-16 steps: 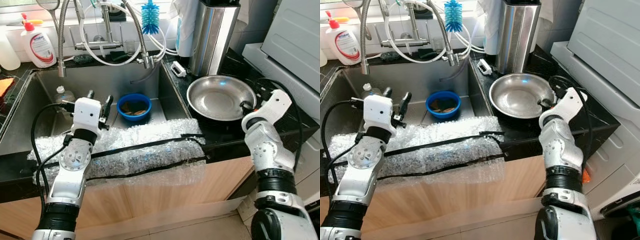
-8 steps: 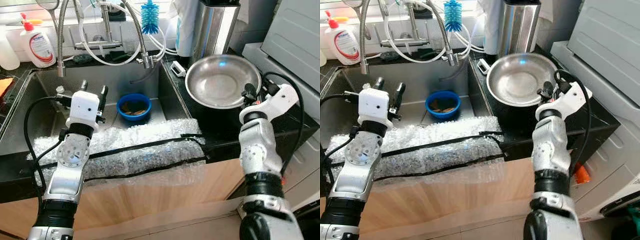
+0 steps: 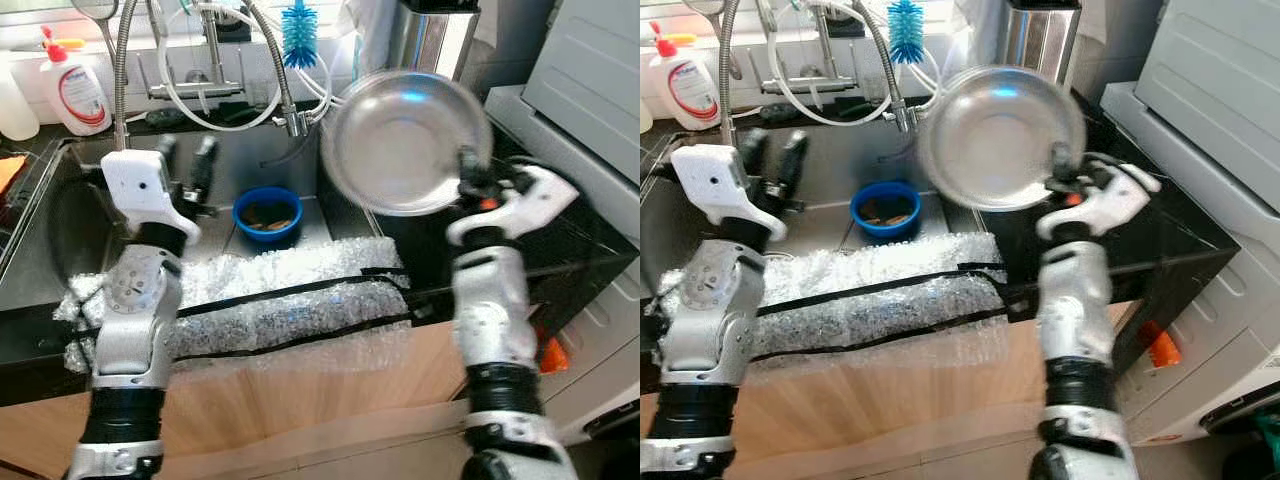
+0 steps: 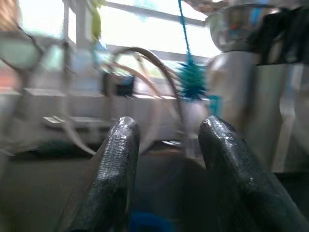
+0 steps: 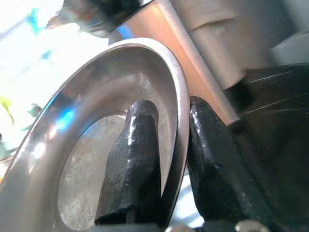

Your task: Kitchen organization

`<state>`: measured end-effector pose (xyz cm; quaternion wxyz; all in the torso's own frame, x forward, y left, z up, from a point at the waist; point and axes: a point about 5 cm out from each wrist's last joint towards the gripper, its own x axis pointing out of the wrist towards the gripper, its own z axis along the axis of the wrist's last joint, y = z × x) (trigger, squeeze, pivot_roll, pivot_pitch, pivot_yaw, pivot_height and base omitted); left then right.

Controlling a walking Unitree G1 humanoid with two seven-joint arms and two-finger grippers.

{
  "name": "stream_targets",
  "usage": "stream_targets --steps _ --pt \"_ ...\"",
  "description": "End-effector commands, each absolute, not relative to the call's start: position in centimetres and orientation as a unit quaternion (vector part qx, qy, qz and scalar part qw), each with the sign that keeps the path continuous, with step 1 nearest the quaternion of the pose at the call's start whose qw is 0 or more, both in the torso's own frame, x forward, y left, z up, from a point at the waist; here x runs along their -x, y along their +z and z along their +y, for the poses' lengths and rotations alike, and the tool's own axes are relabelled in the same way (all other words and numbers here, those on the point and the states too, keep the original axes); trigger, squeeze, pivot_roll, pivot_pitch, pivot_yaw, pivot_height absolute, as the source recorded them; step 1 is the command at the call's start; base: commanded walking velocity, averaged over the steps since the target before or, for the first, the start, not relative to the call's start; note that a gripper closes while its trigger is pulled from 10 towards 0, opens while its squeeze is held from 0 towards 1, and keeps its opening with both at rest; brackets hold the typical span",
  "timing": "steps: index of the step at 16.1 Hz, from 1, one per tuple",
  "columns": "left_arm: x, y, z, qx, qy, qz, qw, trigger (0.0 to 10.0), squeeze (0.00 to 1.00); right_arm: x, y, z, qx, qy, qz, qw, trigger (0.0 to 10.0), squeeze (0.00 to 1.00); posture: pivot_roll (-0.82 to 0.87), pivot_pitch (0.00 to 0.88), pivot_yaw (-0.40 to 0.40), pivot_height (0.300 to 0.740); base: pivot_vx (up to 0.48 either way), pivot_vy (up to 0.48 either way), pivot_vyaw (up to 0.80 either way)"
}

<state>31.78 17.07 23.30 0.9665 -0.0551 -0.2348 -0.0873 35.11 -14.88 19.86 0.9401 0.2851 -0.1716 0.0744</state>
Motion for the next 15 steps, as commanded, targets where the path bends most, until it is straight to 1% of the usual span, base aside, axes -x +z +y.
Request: stream_targets --steps 1,2,3,4,5,7,8,10,11,12,15 --pt "-31.5 23.6 16.9 0.079 -0.112 -0.233 0.963 10.0 0.00 -34.8 20.5 -13.7 -0.275 0.113 -0.181 0.937 10.0 0.00 0.04 0.000 -0.002 0.740 0.000 0.000 0.00" --pt "-31.2 22.9 16.6 0.110 -0.131 -0.213 0.962 10.0 0.00 -34.4 20.4 -12.2 -0.269 0.140 -0.180 0.936 10.0 0.00 0.05 0.000 0.000 0.740 0.000 0.000 0.00" --pt "-31.1 22.5 16.6 0.141 -0.139 -0.202 0.959 10.0 0.00 -34.2 20.5 -11.5 -0.272 0.149 -0.180 0.934 10.0 0.00 0.05 0.000 0.002 0.740 0.000 0.000 0.00" --pt "-31.1 22.4 16.7 0.178 -0.144 -0.199 0.953 10.0 1.00 -34.0 20.5 -10.9 -0.280 0.162 -0.177 0.929 10.0 0.00 0.05 0.000 0.002 0.740 0.000 0.000 0.00" --pt "-31.0 22.5 16.8 0.198 -0.144 -0.198 0.949 10.0 1.00 -33.8 20.4 -10.5 -0.280 0.171 -0.174 0.929 10.0 0.00 0.05 0.000 0.000 0.740 0.000 0.000 0.00" --pt "-31.0 22.7 16.9 0.214 -0.140 -0.200 0.946 10.0 1.00 -33.7 20.3 -10.3 -0.276 0.177 -0.170 0.929 10.0 0.00 0.05 0.000 -0.003 0.740 0.000 0.000 0.00" --pt "-30.9 22.8 16.9 0.208 -0.140 -0.203 0.946 10.0 0.00 -33.7 20.3 -10.1 -0.272 0.184 -0.167 0.930 10.0 0.00 0.05 0.000 -0.004 0.740 0.000 0.000 0.00" --pt "-30.8 23.0 16.7 0.226 -0.145 -0.207 0.941 10.0 0.00 -33.6 20.1 -9.7 -0.260 0.192 -0.161 0.932 10.0 0.00 0.05 0.000 -0.006 0.740 0.000 0.000 0.00" --pt "-30.8 23.0 16.0 0.182 -0.161 -0.202 0.949 10.0 0.00 -33.5 19.9 -9.2 -0.254 0.207 -0.151 0.933 10.0 0.00 0.05 0.000 -0.011 0.740 0.000 0.000 0.00" --pt "-30.7 23.0 15.7 0.158 -0.167 -0.204 0.952 10.0 0.00 -33.4 19.8 -8.9 -0.249 0.215 -0.146 0.933 10.0 0.00 0.05 0.000 -0.011 0.740 0.000 0.000 0.00" --pt "-30.7 22.9 15.1 0.133 -0.174 -0.198 0.955 10.0 0.00 -33.1 19.7 -8.3 -0.246 0.233 -0.141 0.930 10.0 0.00 0.05 0.000 -0.013 0.740 0.000 0.000 0.00"
